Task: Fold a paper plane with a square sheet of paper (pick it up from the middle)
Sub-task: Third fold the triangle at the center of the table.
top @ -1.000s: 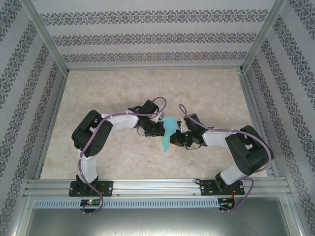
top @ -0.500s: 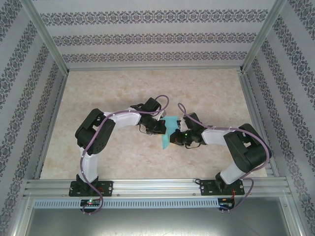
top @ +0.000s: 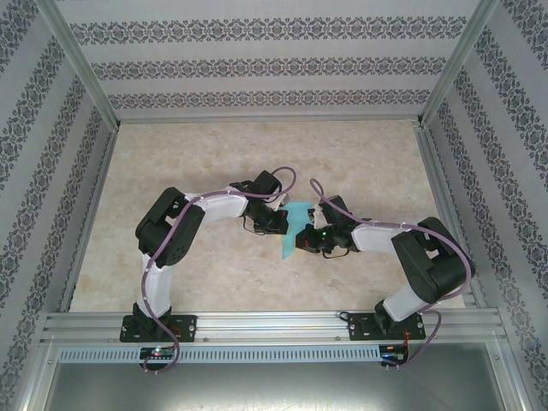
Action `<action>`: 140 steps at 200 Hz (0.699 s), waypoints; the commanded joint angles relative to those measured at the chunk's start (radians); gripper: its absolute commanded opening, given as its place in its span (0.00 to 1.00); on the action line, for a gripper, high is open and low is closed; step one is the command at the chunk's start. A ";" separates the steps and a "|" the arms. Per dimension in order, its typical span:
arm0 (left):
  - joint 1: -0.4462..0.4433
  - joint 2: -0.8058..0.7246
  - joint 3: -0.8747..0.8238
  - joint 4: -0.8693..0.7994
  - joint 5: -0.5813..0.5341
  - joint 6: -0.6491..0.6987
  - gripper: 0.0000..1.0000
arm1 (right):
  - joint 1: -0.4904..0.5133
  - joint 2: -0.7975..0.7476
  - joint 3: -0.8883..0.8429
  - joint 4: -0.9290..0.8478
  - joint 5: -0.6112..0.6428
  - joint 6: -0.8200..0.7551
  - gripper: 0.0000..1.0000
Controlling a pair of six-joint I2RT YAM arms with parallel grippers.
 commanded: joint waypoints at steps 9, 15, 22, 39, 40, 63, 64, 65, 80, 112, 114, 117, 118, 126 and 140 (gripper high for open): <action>0.007 0.034 0.011 -0.055 -0.045 0.038 0.05 | 0.014 -0.017 0.028 0.017 -0.028 0.017 0.00; 0.007 0.036 0.011 -0.058 -0.049 0.040 0.06 | 0.022 -0.016 0.029 0.025 -0.031 0.024 0.00; 0.007 0.037 0.011 -0.061 -0.054 0.045 0.06 | 0.029 -0.013 0.029 0.036 -0.036 0.032 0.00; 0.007 0.039 0.009 -0.065 -0.062 0.049 0.05 | 0.048 -0.007 0.027 0.055 -0.042 0.050 0.00; 0.006 0.040 0.008 -0.065 -0.063 0.048 0.05 | 0.049 -0.006 0.027 0.056 -0.042 0.051 0.00; 0.007 0.045 0.008 -0.071 -0.069 0.055 0.06 | 0.078 0.012 0.022 0.091 -0.058 0.079 0.00; 0.007 0.045 0.008 -0.071 -0.068 0.055 0.06 | 0.079 0.013 0.022 0.092 -0.059 0.080 0.00; 0.007 0.045 0.008 -0.072 -0.070 0.055 0.05 | 0.081 0.013 0.021 0.094 -0.060 0.080 0.00; 0.007 0.047 0.005 -0.074 -0.073 0.058 0.05 | 0.096 0.018 0.014 0.107 -0.060 0.093 0.00; 0.007 0.050 0.004 -0.075 -0.078 0.063 0.06 | 0.120 0.016 -0.002 0.117 -0.054 0.105 0.00; 0.007 0.051 0.004 -0.074 -0.078 0.063 0.05 | 0.120 0.016 -0.003 0.117 -0.052 0.106 0.00; 0.007 0.051 0.004 -0.075 -0.079 0.062 0.05 | 0.122 0.017 -0.005 0.117 -0.051 0.107 0.00; 0.007 0.051 0.003 -0.075 -0.079 0.063 0.05 | 0.122 0.016 -0.005 0.117 -0.051 0.107 0.00; 0.007 0.052 0.002 -0.074 -0.079 0.063 0.05 | 0.123 0.020 -0.009 0.122 -0.051 0.108 0.00; 0.007 0.054 0.001 -0.071 -0.077 0.062 0.06 | 0.124 0.028 -0.014 0.129 -0.049 0.110 0.00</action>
